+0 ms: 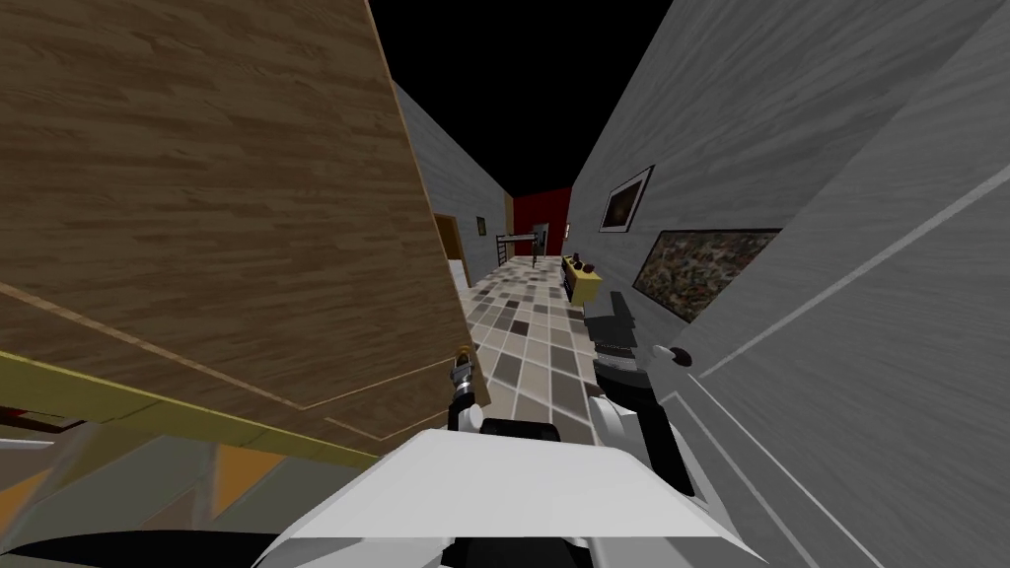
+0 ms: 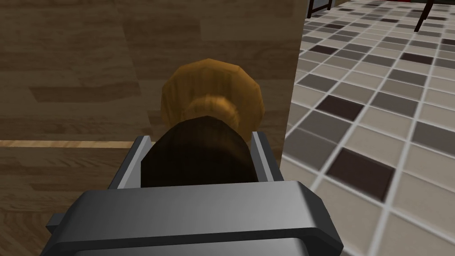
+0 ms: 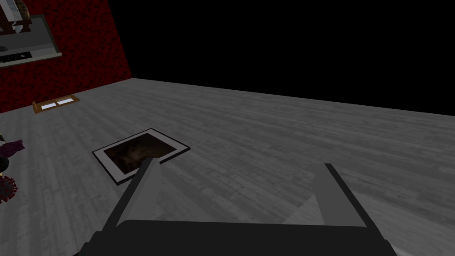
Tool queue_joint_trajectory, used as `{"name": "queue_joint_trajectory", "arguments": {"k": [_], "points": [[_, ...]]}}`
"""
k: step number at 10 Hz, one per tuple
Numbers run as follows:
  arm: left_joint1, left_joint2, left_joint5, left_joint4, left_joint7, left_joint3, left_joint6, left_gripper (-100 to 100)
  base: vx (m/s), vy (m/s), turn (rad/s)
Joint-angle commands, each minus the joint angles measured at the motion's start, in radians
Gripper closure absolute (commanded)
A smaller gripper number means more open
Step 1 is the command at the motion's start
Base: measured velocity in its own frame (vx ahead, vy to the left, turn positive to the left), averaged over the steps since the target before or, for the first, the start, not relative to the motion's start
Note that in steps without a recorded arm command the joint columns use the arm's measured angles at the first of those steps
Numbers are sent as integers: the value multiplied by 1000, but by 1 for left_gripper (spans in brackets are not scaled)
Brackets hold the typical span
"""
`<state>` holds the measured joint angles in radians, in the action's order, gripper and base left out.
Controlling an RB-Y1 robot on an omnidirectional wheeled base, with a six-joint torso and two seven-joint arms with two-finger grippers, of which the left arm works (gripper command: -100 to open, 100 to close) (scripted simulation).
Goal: Push the door open
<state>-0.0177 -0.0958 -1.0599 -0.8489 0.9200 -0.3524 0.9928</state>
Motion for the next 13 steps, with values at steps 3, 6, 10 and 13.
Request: {"name": "queue_joint_trajectory", "arguments": {"k": [3,6,10,13], "points": [[19,-9,-22,2,8,29,17,100,247,22,23],[26,-7,-30,24,16,38,24,100,202,39,21],[35,-18,-68,30,6,86,41,100,214,11,59],[39,-24,-97,35,-3,121,52,100,220,23,60]]}}
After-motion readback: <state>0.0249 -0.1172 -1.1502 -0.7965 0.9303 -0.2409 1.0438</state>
